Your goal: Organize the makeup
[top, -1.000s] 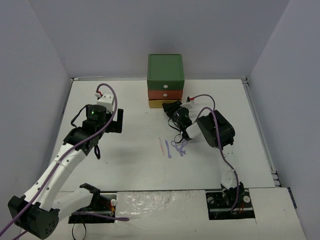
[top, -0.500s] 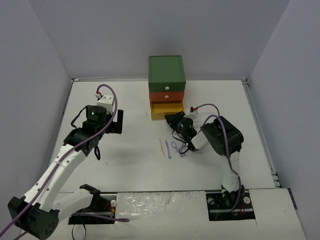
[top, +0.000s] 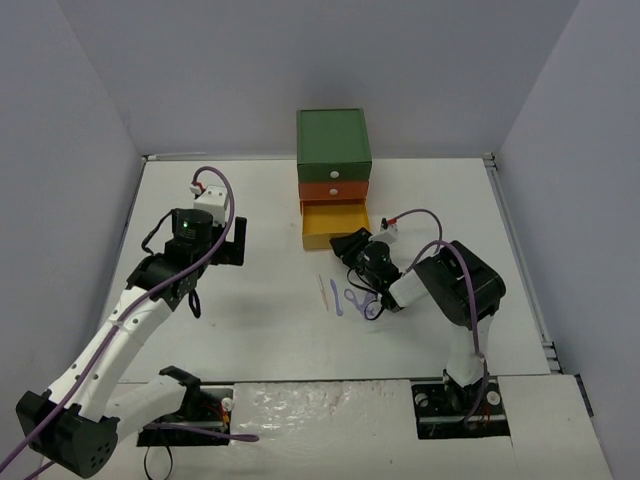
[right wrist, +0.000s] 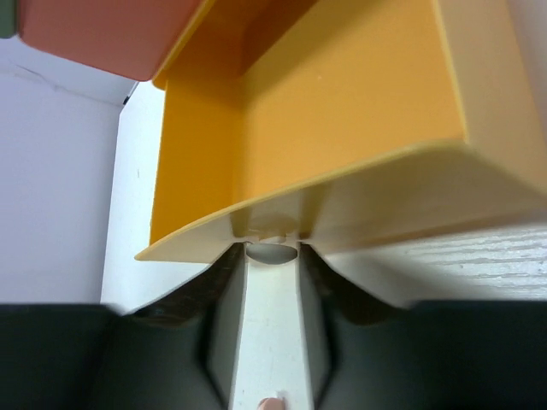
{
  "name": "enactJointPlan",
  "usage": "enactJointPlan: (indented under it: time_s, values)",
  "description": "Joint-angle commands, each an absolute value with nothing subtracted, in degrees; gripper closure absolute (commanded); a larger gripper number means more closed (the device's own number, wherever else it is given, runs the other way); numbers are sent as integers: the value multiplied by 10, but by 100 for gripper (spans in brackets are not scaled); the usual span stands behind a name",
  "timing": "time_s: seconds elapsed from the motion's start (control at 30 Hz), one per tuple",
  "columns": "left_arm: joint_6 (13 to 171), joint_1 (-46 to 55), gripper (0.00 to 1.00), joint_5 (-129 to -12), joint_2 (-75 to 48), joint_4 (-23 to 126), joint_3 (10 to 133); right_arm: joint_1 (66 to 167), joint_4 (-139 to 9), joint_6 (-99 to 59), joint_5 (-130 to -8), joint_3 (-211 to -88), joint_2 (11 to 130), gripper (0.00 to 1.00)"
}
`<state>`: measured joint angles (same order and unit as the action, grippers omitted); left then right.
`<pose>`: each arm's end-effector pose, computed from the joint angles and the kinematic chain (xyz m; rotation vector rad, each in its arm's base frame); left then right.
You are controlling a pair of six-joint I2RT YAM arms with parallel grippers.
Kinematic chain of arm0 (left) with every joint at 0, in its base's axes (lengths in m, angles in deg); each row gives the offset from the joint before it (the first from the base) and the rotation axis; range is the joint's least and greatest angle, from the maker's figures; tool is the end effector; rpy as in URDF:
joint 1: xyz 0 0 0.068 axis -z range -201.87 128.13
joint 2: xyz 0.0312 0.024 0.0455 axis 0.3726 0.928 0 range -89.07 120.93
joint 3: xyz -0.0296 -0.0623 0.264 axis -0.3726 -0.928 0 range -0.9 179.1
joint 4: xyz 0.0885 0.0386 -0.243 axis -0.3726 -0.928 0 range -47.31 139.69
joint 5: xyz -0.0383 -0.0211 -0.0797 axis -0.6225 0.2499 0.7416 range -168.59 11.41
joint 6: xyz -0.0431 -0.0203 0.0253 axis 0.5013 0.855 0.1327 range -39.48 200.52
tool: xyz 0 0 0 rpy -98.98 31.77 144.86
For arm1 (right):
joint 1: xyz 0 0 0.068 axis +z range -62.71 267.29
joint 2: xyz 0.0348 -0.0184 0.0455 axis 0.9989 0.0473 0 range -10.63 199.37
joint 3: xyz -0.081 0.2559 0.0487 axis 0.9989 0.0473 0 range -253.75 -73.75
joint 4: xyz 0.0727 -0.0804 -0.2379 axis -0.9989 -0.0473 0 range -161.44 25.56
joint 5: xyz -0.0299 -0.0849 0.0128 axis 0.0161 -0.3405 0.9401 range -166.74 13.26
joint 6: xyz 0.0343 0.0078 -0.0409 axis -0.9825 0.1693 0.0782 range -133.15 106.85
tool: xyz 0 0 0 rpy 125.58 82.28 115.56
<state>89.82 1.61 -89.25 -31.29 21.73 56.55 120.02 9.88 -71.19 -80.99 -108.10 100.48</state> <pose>0.2050 -0.0818 0.3438 0.1403 2.0546 -0.1626 0.2866 0.1811 0.1303 0.4418 1.6853 1.1427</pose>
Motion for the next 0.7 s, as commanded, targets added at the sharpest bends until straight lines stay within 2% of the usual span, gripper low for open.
enactJointPlan:
  time_s: [0.0, 0.1, 0.2, 0.33, 0.43, 0.67]
  values:
    - [914, 12, 3, -896, -318, 247, 585, 1205, 140, -652, -840, -1089, 909, 57]
    - [929, 12, 3, -886, -315, 250, 586, 1206, 44, -622, -848, -1098, 855, 37]
    - [960, 13, 3, -868, -312, 248, 589, 1206, -67, -585, -852, -1119, 799, 24]
    - [1024, 15, 3, -844, -305, 232, 599, 1207, -196, -539, -848, -1142, 738, 16]
    - [1068, 27, 3, -829, -302, 233, 596, 1204, -293, -509, -847, -1150, 687, 14]
    - [1203, 145, 3, -874, -217, 268, 590, 1186, -446, -419, -892, -1127, 557, 11]
